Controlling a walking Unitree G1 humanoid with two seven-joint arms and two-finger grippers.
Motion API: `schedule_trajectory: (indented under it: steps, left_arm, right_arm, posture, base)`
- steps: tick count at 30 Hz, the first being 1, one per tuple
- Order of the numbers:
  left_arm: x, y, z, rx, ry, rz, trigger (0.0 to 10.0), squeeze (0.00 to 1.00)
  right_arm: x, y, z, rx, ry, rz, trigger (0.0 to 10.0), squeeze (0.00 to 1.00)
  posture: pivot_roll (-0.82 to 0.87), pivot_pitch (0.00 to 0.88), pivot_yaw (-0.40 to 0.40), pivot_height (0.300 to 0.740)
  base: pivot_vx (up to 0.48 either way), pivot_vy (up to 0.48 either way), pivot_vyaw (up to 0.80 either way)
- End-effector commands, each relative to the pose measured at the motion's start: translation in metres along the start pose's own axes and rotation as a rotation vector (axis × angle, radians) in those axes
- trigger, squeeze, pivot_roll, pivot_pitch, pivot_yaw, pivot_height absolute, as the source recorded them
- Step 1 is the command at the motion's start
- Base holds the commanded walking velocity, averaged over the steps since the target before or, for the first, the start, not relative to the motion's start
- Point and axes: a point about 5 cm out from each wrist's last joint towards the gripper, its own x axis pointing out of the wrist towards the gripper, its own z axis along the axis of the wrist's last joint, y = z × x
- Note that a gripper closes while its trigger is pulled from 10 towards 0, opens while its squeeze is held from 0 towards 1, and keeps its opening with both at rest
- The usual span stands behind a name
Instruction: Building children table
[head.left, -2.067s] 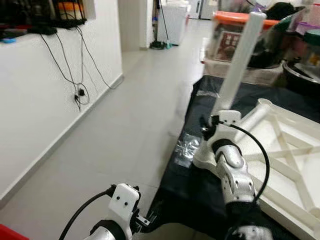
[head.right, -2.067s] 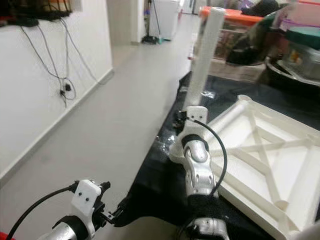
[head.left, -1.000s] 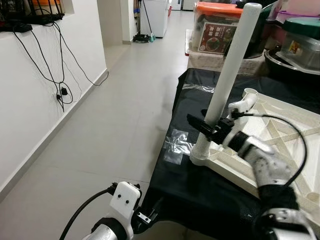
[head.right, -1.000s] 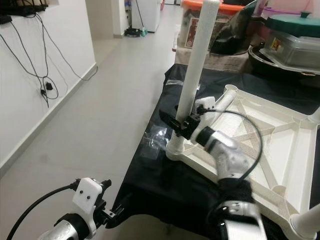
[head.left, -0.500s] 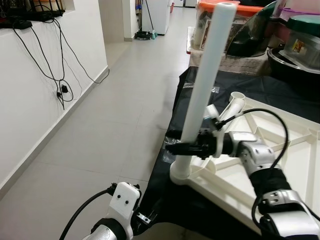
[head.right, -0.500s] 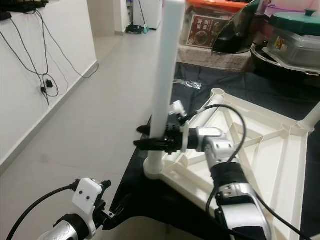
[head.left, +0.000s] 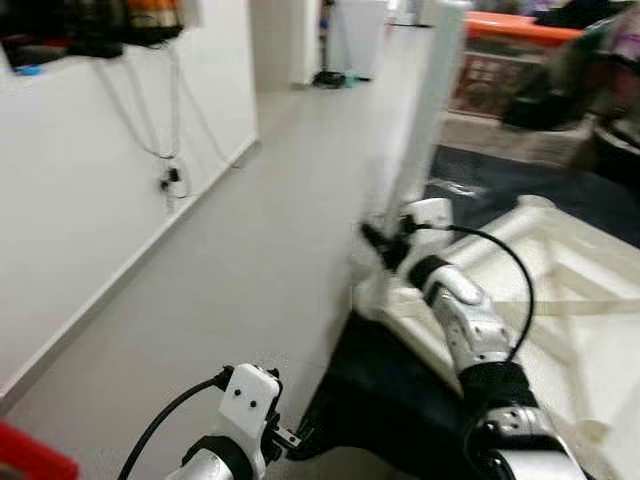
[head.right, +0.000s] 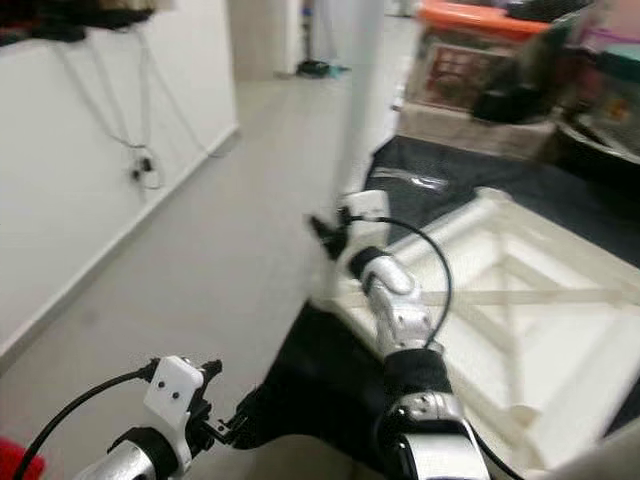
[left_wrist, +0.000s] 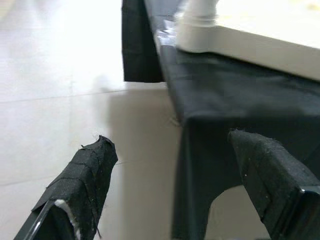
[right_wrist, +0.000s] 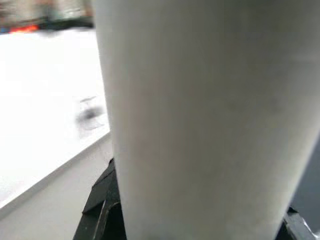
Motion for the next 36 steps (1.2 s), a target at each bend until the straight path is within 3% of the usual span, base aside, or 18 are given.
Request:
schedule_trajectory:
  steps: [1, 4, 7, 9, 10, 12, 13, 16, 17, 18, 20, 22, 23, 24, 27, 31, 33, 36]
  left_arm:
    - [0.001, -0.001, -0.003, -0.01, 0.013, -0.015, 10.0, 0.0]
    - [0.001, -0.001, -0.003, -0.01, 0.013, -0.016, 10.0, 0.0]
    - [0.001, -0.002, -0.004, -0.008, 0.014, -0.016, 10.0, 0.0]
    - [0.001, -0.002, -0.004, -0.007, 0.014, -0.016, 10.0, 0.0]
    - [0.0, -0.002, -0.004, -0.008, 0.013, -0.016, 10.0, 0.0]
    - [0.0, -0.002, -0.004, -0.008, 0.013, -0.015, 10.0, 0.0]
    - [0.0, -0.002, -0.004, -0.008, 0.013, -0.016, 10.0, 0.0]
    - [0.0, -0.002, -0.004, -0.01, 0.012, -0.016, 10.0, 0.0]
    - [0.0, -0.003, -0.004, -0.011, 0.012, -0.015, 10.0, 0.0]
    - [0.0, -0.003, -0.004, -0.012, 0.012, -0.014, 10.0, 0.0]
    - [0.0, -0.003, -0.004, -0.012, 0.011, -0.015, 10.0, 0.0]
    - [0.0, -0.003, -0.004, -0.012, 0.011, -0.015, 10.0, 0.0]
    - [0.001, -0.003, -0.004, -0.012, 0.011, -0.018, 10.0, 0.0]
    - [0.001, -0.003, -0.004, -0.012, 0.011, -0.018, 10.0, 0.0]
    - [0.001, -0.003, -0.003, -0.012, 0.011, -0.018, 10.0, 0.0]
    - [0.002, -0.003, -0.003, -0.012, 0.01, -0.014, 10.0, 0.0]
    - [0.002, -0.003, -0.003, -0.011, 0.01, -0.01, 10.0, 0.0]
    - [0.002, -0.003, -0.003, -0.01, 0.008, -0.006, 10.0, 0.0]
  right_arm:
    - [-0.028, -0.023, -0.005, 0.0, 0.018, -0.348, 0.0, 0.0]
    - [-0.035, -0.022, -0.006, 0.02, 0.02, -0.407, 0.0, 0.0]
    - [-0.045, -0.001, -0.013, 0.078, 0.088, -0.517, 0.0, 0.0]
    - [-0.043, 0.013, -0.014, 0.087, 0.094, -0.484, 0.0, 0.0]
    - [-0.038, 0.028, -0.014, 0.119, 0.073, -0.382, 10.0, 0.0]
    - [-0.037, 0.031, -0.014, 0.128, 0.068, -0.358, 10.0, 0.0]
    - [-0.034, 0.038, -0.013, 0.154, 0.038, -0.26, 10.0, 1.0]
    - [-0.029, 0.042, -0.008, 0.157, -0.032, -0.13, 10.0, 1.0]
    - [-0.022, 0.037, -0.003, 0.179, -0.07, -0.032, 10.0, 0.0]
    - [-0.02, 0.036, -0.001, 0.192, -0.075, -0.005, 10.0, 0.0]
    - [-0.011, 0.033, 0.005, 0.26, -0.066, 0.19, 10.0, 0.0]
    - [-0.009, 0.033, 0.007, 0.287, -0.054, 0.262, 10.0, 0.0]
    - [-0.009, 0.03, 0.012, 0.297, -0.022, 0.497, 10.0, 0.0]
    - [-0.009, 0.03, 0.012, 0.297, -0.022, 0.497, 10.0, 0.0]
    - [-0.011, 0.019, 0.017, 0.305, 0.063, 0.797, 10.0, 0.0]
    - [-0.008, 0.017, 0.021, 0.303, 0.077, 0.877, 10.0, 0.0]
    - [-0.013, 0.021, 0.026, 0.302, 0.076, 1.052, 10.0, 0.0]
    - [-0.018, 0.026, 0.028, 0.288, 0.088, 1.22, 10.0, 0.0]
  posture:
    - [0.13, 0.042, -0.063, 0.74]
    - [0.13, 0.042, -0.063, 0.74]
    - [0.13, 0.041, -0.064, 0.74]
    - [0.13, 0.039, -0.065, 0.74]
    - [0.13, 0.038, -0.064, 0.74]
    - [0.13, 0.038, -0.064, 0.74]
    - [0.13, 0.035, -0.068, 0.74]
    - [0.13, 0.034, -0.069, 0.74]
    - [0.13, 0.032, -0.068, 0.74]
    - [0.13, 0.032, -0.068, 0.74]
    - [0.13, 0.031, -0.068, 0.74]
    - [0.13, 0.031, -0.068, 0.74]
    - [0.13, 0.032, -0.066, 0.74]
    - [0.13, 0.032, -0.066, 0.74]
    - [0.14, 0.034, -0.075, 0.74]
    - [0.15, 0.037, -0.085, 0.74]
    - [0.15, 0.04, -0.082, 0.74]
    - [0.15, 0.038, -0.083, 0.74]
  base:
    - [0.0, 0.0, 0.0]
    - [0.0, 0.0, 0.0]
    - [0.0, 0.0, 0.0]
    - [0.0, 0.0, 0.0]
    - [0.0, 0.0, 0.0]
    - [0.0, 0.0, 0.0]
    - [0.0, 0.0, 0.0]
    - [0.0, 0.0, 0.0]
    - [0.0, 0.0, 0.0]
    - [0.0, 0.0, 0.0]
    - [0.0, 0.0, 0.0]
    - [0.0, 0.0, 0.0]
    - [0.0, 0.0, 0.0]
    - [0.0, 0.0, 0.0]
    - [0.0, 0.0, 0.0]
    - [0.0, 0.0, 0.0]
    - [0.0, 0.0, 0.0]
    - [0.0, 0.0, 0.0]
